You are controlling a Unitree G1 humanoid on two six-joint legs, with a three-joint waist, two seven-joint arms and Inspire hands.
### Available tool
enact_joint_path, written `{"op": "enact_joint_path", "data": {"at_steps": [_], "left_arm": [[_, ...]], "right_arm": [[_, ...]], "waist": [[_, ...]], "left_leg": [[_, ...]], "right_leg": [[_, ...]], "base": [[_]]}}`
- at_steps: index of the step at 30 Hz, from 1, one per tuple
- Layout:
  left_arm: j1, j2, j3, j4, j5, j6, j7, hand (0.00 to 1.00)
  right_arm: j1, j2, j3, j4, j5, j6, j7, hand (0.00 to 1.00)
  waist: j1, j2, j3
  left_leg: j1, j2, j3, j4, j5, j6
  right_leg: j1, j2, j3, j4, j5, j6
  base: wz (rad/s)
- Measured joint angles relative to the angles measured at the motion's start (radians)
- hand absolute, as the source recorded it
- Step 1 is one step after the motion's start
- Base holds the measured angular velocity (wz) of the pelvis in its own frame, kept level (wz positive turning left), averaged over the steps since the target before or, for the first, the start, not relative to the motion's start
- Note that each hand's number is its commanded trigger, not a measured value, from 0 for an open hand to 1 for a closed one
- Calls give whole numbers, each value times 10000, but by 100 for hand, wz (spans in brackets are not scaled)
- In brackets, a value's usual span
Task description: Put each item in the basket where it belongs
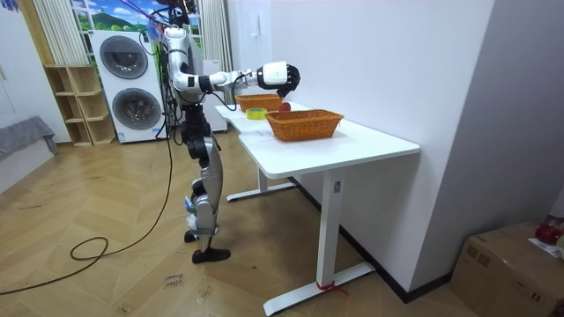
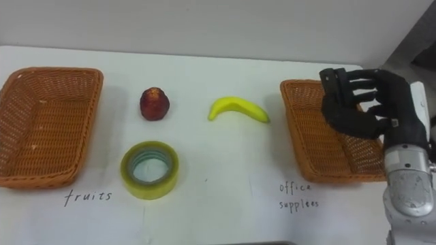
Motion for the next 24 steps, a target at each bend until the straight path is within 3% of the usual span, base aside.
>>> {"op": "enact_joint_path", "data": {"at_steps": [24], "left_arm": [[193, 8, -107, -418, -25, 33, -117, 0]], "right_arm": [[175, 8, 499, 1409, -607, 102, 334, 100]], "waist": [[-112, -49, 42]], "left_leg": [[-1, -12, -6, 24, -1, 1]], "right_leg": [[-18, 3, 99, -2, -3, 5]], "base": [[0]]}}
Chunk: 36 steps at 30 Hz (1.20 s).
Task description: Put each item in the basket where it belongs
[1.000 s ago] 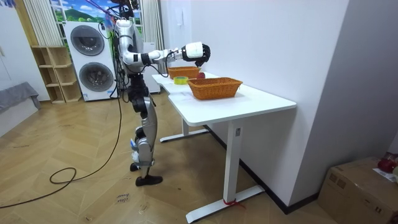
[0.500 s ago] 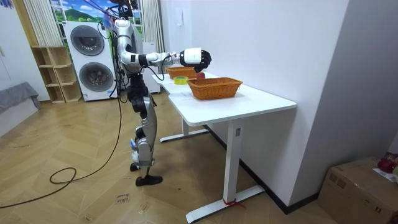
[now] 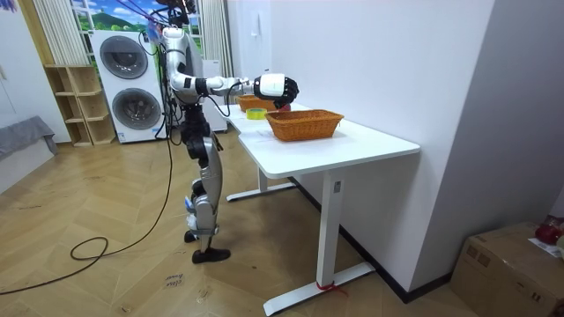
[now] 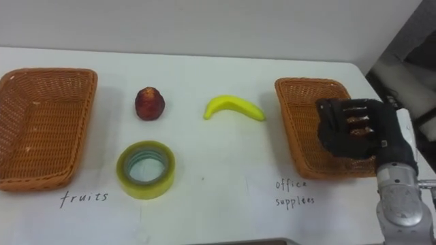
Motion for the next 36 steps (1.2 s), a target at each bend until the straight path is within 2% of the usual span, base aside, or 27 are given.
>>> {"op": "enact_joint_path", "data": {"at_steps": [2, 20, 21, 22, 23, 24, 36], "left_arm": [[15, 5, -8, 0, 3, -5, 0, 0], [31, 5, -12, -97, 3, -2, 2, 0], [31, 5, -12, -102, 3, -2, 2, 0], [32, 5, -12, -121, 3, -2, 2, 0], [36, 5, -12, -152, 3, 0, 2, 0], [36, 5, -12, -162, 3, 0, 2, 0], [64, 4, -13, -172, 2, 6, 3, 0]], "right_arm": [[6, 0, 27, 1, -70, 111, 234, 100], [5, -1, 79, -2, -275, 118, 961, 100], [5, -1, 79, -2, -276, 118, 975, 95], [5, -1, 79, -2, -276, 118, 986, 59], [5, -1, 79, -2, -277, 118, 997, 4], [5, -1, 79, -2, -277, 118, 1007, 0], [4, -1, 64, -61, -275, 118, 1051, 0]], "waist": [[1, 13, 1], [113, 7, -8], [128, 7, -8], [152, 6, -9], [170, 6, -9], [187, 8, -10], [241, 11, -28]], "left_leg": [[3, 0, 1, -21, 0, 0], [98, 6, 0, -32, 0, 0], [100, 6, 0, -32, 0, 0], [100, 6, 0, -32, 0, 0], [100, 6, 0, -32, 0, 0], [100, 6, 0, -31, 0, 0], [137, 6, -1, -32, 0, 0]], "right_leg": [[-12, 2, -38, -1, 0, 0], [1, 1, -68, 8, 0, 0], [3, 1, -68, 10, 0, 0], [4, 1, -68, 12, 1, 0], [7, 1, -69, 15, 1, 0], [10, 1, -69, 17, 1, 0], [27, -3, -80, 23, 1, 0]], "base": [[0], [0], [0], [0], [0], [0], [0]]}}
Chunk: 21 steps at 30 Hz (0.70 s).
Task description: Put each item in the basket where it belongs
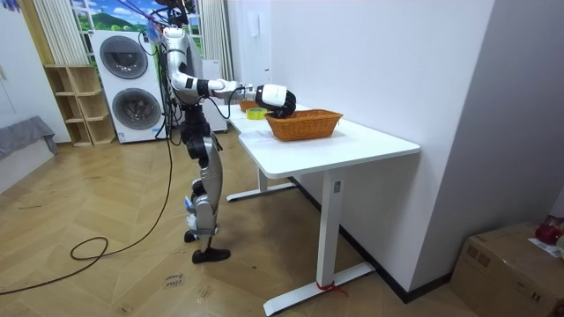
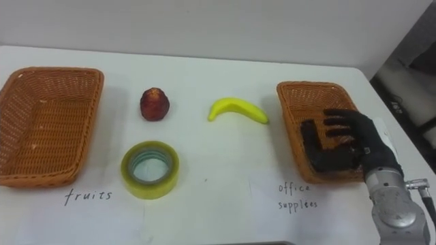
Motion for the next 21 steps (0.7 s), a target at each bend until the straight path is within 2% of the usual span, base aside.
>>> {"op": "enact_joint_path", "data": {"at_steps": [21], "left_arm": [[-12, 1, 1, -1, 5, 130, 1, 0]], "right_arm": [[0, 0, -1, -1, 11, 0, 3, 0]], "waist": [[-1, 10, 2]], "left_leg": [[-2, 1, -1, -15, 0, 0]], "right_leg": [[11, 6, 16, 14, 0, 0]], "base": [[0]]}}
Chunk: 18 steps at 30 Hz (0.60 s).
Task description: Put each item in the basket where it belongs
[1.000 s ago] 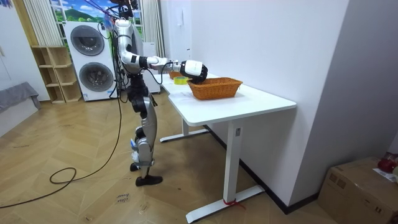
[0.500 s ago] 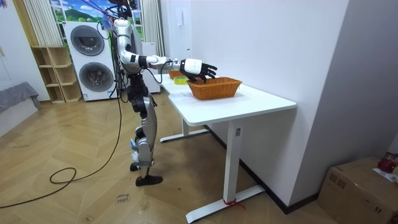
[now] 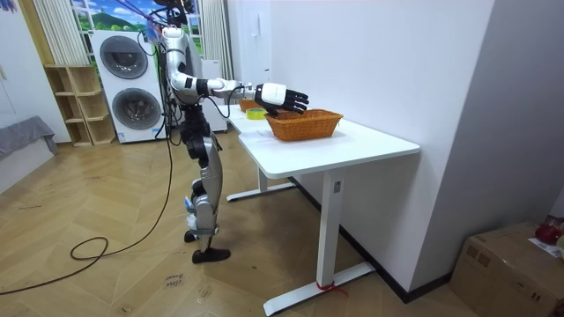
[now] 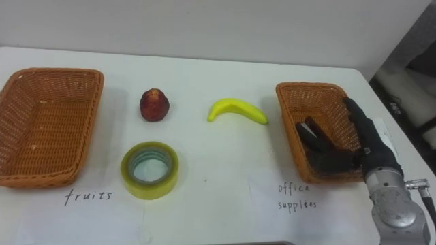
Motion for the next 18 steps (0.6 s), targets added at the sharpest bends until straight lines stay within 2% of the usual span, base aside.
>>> {"op": "enact_joint_path", "data": {"at_steps": [9, 18], "left_arm": [[-19, 0, 3, 7, 3, 5, 0, 0], [-48, -1, 26, 24, 6, -3, 255, 0]], "right_arm": [[0, 0, -3, 1, -15, -1, -52, 0], [0, 42, -26, -389, -94, -11, -950, 0]], "waist": [[-8, -4, 2], [-6, 30, 18]], "left_leg": [[-33, -5, -2, 11, 0, 0], [22, -22, -5, 5, 1, 0]], "right_leg": [[35, -2, 25, 10, 0, 0], [103, -1, 73, 6, -1, 1]], "base": [[0], [0]]}}
